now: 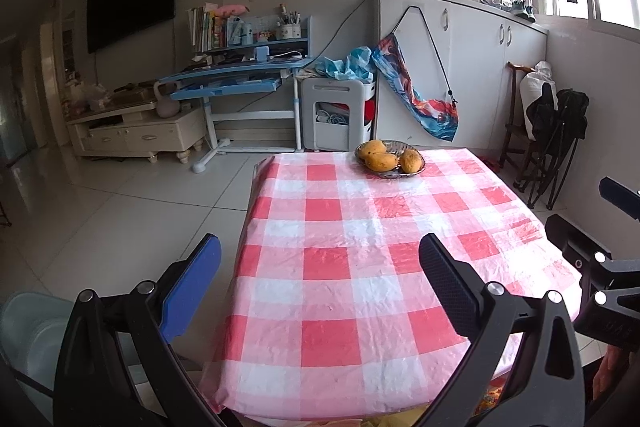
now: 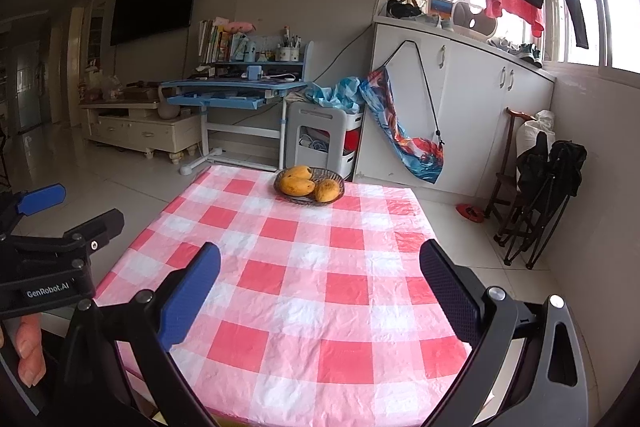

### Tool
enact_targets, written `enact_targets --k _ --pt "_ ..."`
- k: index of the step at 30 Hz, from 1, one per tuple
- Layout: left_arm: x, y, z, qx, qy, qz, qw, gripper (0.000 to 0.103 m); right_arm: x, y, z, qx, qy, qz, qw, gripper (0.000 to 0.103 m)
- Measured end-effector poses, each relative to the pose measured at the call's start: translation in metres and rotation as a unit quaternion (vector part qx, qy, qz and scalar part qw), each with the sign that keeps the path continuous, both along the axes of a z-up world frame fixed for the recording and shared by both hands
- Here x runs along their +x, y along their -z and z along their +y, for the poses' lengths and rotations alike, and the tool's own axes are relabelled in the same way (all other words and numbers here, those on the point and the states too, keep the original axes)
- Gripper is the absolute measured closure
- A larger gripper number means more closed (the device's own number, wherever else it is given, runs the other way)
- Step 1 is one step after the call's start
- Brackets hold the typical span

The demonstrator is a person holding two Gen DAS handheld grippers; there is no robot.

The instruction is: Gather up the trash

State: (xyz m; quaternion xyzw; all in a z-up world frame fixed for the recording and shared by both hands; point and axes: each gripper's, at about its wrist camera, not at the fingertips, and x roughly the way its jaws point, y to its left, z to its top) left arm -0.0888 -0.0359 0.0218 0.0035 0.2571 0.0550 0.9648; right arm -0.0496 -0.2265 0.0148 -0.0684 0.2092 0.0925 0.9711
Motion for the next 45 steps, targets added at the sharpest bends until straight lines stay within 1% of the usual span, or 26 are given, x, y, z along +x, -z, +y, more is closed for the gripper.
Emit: enact_targets --k 13,15,23,25,27,29,35,37,45 --pt "0.005 0.010 0.011 0.011 -0.032 0.020 0.9992 0.007 0.002 0.011 0.016 -0.011 -0.019 0.002 1.000 0.008" --pt "0.006 0.012 0.012 0.011 -0.035 0.022 0.9991 0.007 0.003 0.013 0.017 -0.007 -0.024 0.008 1.000 0.008" --pt "0.009 0.016 0.019 0.008 -0.045 0.029 0.9985 0.007 0.002 0.019 0.031 -0.011 -0.044 0.006 0.999 0.008" --pt "0.009 0.017 0.019 0.008 -0.046 0.028 0.9985 0.007 0.004 0.020 0.034 -0.010 -0.049 0.013 0.999 0.008" --pt "0.009 0.017 0.019 0.008 -0.045 0.030 0.9985 0.007 0.002 0.020 0.036 -0.015 -0.054 0.006 0.998 0.008" --pt "0.010 0.018 0.019 0.007 -0.044 0.030 0.9986 0.007 0.002 0.022 0.038 -0.021 -0.054 0.005 0.998 0.008" --pt "0.012 0.020 0.019 0.006 -0.043 0.031 0.9986 0.007 0.005 0.022 0.035 -0.015 -0.051 0.009 0.999 0.008" --pt "0.014 0.019 0.019 0.002 -0.042 0.040 0.9983 0.007 0.006 0.022 0.033 -0.014 -0.047 0.008 0.999 0.008" --pt "0.018 0.015 0.013 0.000 -0.035 0.030 0.9989 0.007 0.011 0.019 0.022 0.000 -0.029 0.003 1.000 0.008"
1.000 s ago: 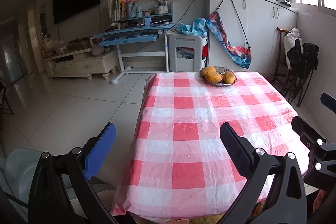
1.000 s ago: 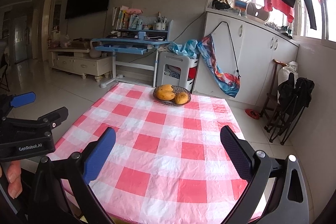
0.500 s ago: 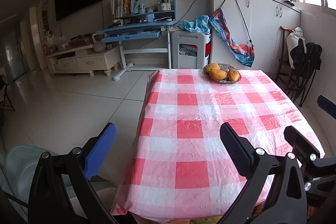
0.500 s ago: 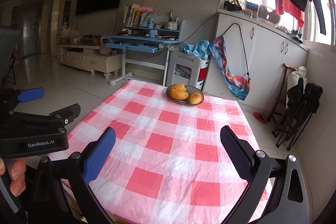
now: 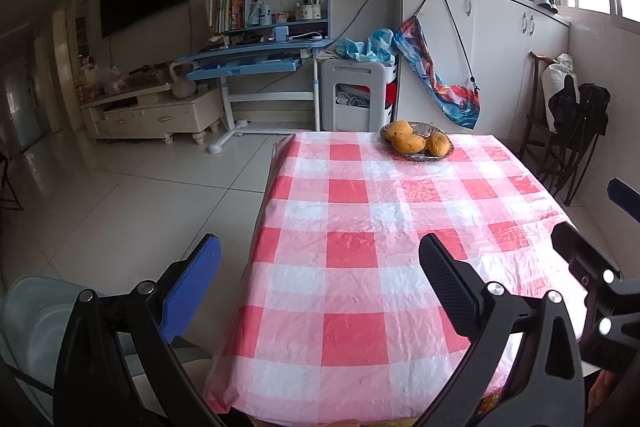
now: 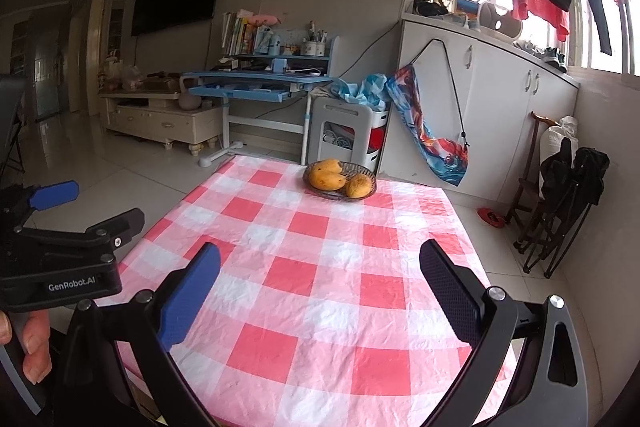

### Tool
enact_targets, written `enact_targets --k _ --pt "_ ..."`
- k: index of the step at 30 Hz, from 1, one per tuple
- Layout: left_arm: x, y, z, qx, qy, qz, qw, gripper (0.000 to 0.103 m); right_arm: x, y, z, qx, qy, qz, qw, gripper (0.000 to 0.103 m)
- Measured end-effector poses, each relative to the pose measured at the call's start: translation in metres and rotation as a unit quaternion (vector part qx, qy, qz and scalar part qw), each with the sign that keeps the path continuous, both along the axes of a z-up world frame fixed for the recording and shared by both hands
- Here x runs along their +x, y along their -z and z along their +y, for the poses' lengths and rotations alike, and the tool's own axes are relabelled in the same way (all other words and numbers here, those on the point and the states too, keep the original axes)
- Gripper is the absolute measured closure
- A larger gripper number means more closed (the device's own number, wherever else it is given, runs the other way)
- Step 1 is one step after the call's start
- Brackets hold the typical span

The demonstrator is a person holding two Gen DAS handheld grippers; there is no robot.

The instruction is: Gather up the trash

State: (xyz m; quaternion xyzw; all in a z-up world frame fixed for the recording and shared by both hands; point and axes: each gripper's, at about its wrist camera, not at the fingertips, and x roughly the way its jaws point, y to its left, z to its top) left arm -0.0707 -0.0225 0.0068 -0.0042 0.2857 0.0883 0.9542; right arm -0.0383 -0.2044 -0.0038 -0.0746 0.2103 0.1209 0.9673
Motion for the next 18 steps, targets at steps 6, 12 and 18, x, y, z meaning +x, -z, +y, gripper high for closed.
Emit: enact_targets --k 6,12,18 --pt "0.002 -0.002 -0.003 -0.008 0.004 -0.007 0.9999 0.007 0.002 -0.003 -0.009 0.011 0.014 -0.007 1.000 0.008" --pt "0.004 -0.003 -0.012 -0.013 0.013 -0.012 0.9997 0.007 0.003 -0.005 -0.014 0.012 0.021 -0.010 1.000 0.008" --pt "0.004 -0.004 -0.020 -0.012 0.020 -0.020 0.9995 0.007 0.003 -0.006 -0.021 0.013 0.029 -0.014 0.999 0.008"
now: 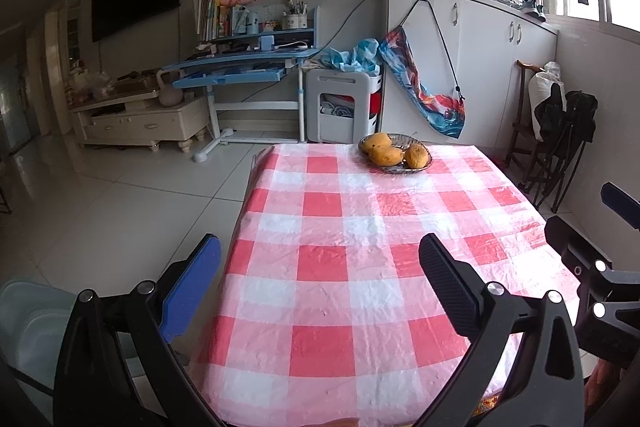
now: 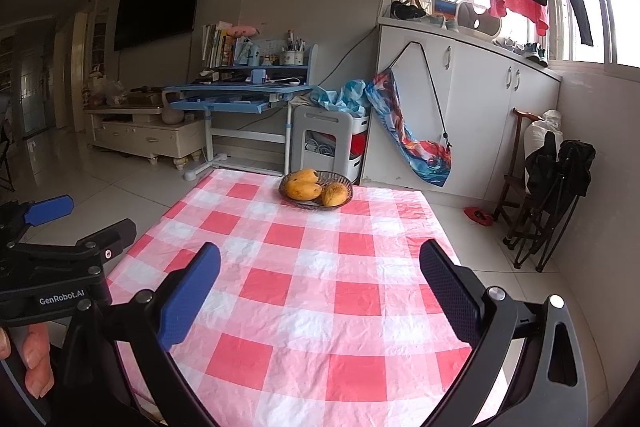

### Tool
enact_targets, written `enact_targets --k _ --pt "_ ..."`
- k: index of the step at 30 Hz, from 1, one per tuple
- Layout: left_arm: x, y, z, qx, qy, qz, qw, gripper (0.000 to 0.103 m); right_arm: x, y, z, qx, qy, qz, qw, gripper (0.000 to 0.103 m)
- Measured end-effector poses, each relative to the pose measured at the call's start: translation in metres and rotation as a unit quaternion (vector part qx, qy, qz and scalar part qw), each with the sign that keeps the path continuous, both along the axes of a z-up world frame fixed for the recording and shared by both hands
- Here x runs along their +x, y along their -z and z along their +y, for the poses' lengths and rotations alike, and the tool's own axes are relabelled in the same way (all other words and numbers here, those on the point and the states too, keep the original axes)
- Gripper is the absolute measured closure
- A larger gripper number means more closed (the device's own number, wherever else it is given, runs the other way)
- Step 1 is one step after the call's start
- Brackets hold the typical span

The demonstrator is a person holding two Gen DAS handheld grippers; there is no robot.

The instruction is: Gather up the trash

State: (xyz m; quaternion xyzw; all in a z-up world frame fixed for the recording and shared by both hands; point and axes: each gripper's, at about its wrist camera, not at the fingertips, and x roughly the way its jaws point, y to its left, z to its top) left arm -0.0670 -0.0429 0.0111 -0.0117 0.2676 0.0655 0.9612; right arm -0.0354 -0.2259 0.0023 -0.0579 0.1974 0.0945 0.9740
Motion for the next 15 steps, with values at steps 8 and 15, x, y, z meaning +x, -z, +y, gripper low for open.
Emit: enact_targets --k 8,15 --pt "0.001 -0.002 -0.005 -0.008 0.002 -0.005 1.0000 0.007 -0.002 -0.004 -0.014 0.004 0.021 -0.011 1.000 0.008" --pt "0.001 -0.002 -0.021 0.004 0.017 -0.009 0.9998 0.007 -0.003 -0.006 -0.027 0.010 0.038 -0.017 0.999 0.008"
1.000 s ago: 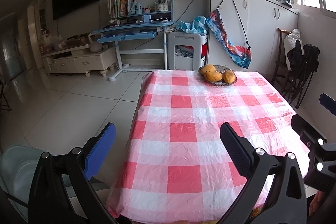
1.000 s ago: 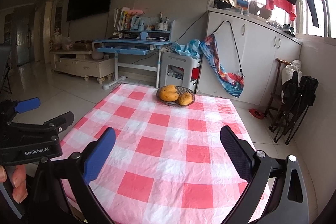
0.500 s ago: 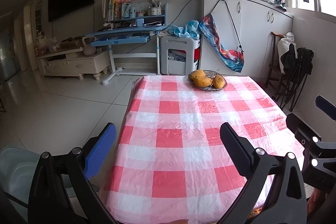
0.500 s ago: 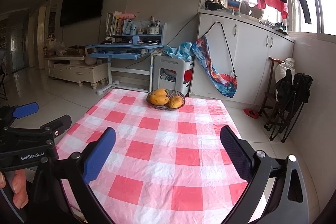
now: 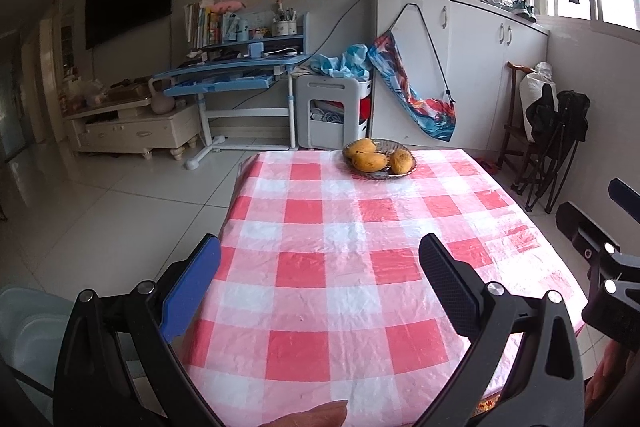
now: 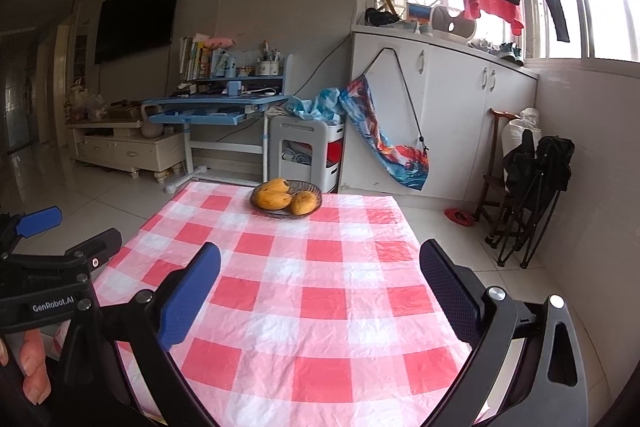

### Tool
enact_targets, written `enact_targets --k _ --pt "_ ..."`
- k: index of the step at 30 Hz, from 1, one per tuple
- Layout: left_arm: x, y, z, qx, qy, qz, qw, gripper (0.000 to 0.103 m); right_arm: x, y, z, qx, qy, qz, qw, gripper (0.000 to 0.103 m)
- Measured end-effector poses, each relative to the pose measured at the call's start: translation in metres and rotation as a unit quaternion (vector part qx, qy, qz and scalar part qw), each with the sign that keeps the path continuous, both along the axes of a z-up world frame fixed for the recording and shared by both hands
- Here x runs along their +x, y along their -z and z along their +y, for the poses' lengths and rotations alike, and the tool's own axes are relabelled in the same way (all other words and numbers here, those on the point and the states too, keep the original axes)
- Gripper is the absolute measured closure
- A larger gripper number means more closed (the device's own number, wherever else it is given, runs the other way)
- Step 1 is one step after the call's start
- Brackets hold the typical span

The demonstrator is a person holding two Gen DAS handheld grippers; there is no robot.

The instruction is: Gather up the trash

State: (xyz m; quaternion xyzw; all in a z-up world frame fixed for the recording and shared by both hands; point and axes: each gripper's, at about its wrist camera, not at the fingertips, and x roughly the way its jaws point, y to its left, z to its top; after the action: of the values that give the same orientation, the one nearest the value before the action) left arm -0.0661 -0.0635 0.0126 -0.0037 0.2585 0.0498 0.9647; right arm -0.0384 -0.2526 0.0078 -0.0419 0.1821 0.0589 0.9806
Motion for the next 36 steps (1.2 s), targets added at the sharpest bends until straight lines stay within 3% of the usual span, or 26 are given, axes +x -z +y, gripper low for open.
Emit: enact_targets --k 15,36 --pt "0.003 0.001 -0.024 0.014 0.020 0.000 0.9997 0.007 0.000 0.000 -0.004 0.003 0.000 0.000 1.000 0.008" --pt "0.006 0.001 -0.025 0.014 0.019 0.002 0.9997 0.007 0.005 0.003 0.000 0.002 -0.003 0.006 1.000 0.008"
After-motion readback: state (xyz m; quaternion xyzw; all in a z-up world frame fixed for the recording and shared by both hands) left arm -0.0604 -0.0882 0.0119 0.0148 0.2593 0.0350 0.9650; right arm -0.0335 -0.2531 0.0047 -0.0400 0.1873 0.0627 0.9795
